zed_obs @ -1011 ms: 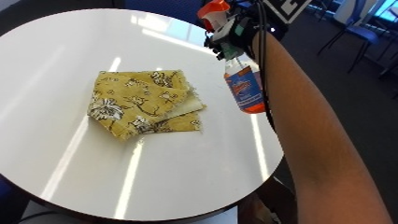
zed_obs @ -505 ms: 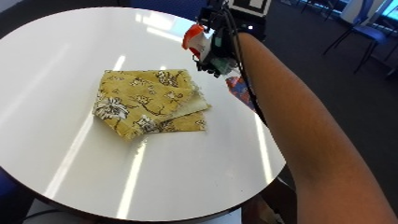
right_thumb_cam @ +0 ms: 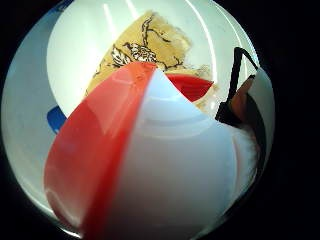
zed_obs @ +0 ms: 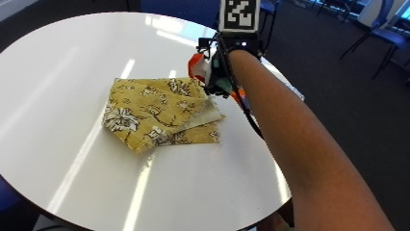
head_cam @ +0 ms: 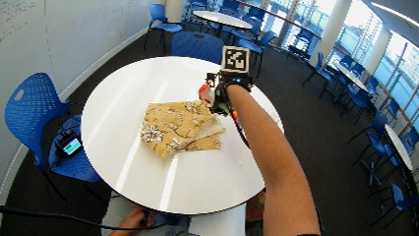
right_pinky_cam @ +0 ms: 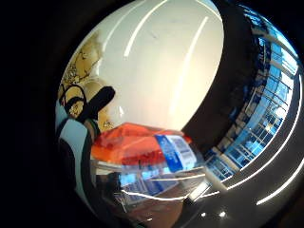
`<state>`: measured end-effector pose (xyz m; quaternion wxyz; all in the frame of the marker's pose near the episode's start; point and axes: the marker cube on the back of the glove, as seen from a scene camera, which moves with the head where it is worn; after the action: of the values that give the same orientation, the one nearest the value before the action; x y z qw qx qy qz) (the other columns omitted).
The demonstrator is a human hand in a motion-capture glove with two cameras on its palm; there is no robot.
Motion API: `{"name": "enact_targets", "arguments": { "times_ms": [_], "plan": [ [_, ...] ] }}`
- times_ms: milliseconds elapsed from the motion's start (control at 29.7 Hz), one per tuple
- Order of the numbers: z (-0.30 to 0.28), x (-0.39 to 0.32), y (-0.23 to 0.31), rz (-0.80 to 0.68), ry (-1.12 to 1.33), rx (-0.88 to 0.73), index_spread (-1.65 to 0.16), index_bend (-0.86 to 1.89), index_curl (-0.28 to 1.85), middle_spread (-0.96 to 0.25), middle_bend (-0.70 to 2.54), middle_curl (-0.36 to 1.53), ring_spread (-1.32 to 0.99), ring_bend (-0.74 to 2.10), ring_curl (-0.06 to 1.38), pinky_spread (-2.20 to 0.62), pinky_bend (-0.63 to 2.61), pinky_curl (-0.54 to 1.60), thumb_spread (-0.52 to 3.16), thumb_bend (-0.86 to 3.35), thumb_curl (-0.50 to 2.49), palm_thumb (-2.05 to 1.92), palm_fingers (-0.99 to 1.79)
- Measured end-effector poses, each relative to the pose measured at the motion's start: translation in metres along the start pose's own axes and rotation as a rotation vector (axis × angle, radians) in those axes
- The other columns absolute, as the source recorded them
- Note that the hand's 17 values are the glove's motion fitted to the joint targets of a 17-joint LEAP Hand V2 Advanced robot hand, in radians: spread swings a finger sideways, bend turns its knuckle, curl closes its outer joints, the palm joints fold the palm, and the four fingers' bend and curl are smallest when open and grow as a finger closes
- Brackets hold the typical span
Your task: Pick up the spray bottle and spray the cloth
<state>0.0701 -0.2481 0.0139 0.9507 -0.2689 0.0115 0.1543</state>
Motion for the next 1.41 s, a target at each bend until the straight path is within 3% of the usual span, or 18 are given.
{"name": "enact_targets", "arguments": {
  "times_ms": [168,505,1415],
  "plan": [
    [0.015,-0.001,0.001,0.034,0.104,-0.116,-0.29,0.23,0.54,-0.25,0.59,0.51,-0.25,0.62,0.45,-0.32,0.39,0.37,0.27,-0.04,0.74,0.93,1.37],
    [0.032,-0.007,-0.001,0.057,0.208,-0.163,-0.29,0.23,0.54,-0.25,0.59,0.51,-0.25,0.61,0.45,-0.32,0.38,0.37,0.27,-0.04,0.74,0.93,1.37],
    [0.025,-0.012,0.007,-0.001,0.158,-0.135,-0.29,0.23,0.54,-0.24,0.58,0.5,-0.25,0.61,0.45,-0.31,0.37,0.37,0.29,-0.04,0.75,0.93,1.36]
  ]
}}
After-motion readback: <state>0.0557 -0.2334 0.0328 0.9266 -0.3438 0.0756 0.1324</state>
